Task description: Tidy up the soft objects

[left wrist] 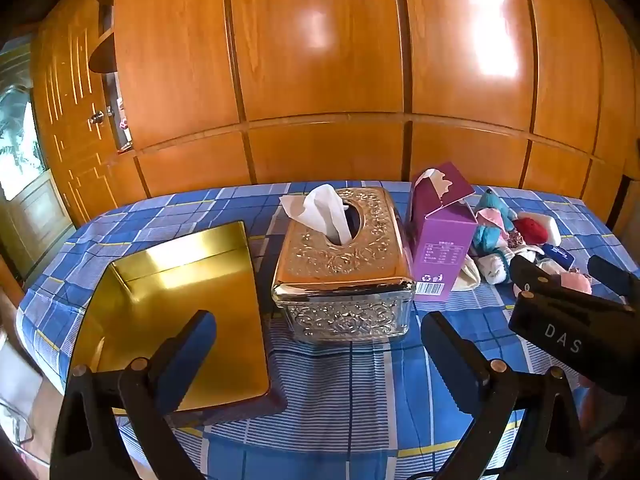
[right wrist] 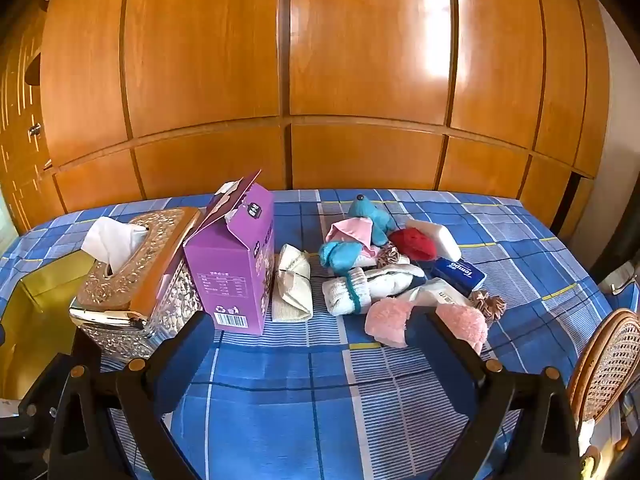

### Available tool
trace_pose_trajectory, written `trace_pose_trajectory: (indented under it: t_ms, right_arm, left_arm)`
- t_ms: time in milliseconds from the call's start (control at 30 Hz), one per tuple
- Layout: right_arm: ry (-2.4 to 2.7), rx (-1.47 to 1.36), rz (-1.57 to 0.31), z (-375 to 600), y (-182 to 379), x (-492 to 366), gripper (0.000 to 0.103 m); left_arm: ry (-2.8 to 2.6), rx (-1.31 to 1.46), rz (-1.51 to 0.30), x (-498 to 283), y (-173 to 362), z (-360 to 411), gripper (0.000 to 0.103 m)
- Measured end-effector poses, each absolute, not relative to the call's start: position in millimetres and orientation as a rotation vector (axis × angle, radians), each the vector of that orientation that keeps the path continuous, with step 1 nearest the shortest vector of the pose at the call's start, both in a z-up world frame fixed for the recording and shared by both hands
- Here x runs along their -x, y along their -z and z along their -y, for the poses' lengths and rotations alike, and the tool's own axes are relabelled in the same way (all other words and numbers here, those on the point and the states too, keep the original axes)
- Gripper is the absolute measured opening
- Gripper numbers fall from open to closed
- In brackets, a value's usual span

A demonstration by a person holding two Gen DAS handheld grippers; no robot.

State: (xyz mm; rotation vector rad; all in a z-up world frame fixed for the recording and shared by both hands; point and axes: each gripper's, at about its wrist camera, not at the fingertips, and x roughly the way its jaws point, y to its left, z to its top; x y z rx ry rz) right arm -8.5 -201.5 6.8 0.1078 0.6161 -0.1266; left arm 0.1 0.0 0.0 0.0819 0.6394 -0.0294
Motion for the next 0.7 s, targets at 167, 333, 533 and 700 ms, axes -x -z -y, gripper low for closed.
trace_pose_trajectory:
  t_ms: [167,333,533,700]
  right_arm:
    - [0.127,-0.108,-0.617,201,-7,9,0.103]
    - [0.128,-0.106,-0.616,201,-7,8,0.103]
    - [0.125,-0.107,-0.619,201,-7,9,0.103]
    - [0.124,-0.11,-0.621,201,-6,9,0.103]
  left_arm:
    - [0.029,-0.084,-0.644,0,0,0,0.102]
    - [0.025,-0.085,-0.645,1,-2,-7,0.103]
    - [0.029,-0.082,-0.638,0,2,-4,0.103]
    - [0.032,-0.083,-0.641,1,3,-2,0.103]
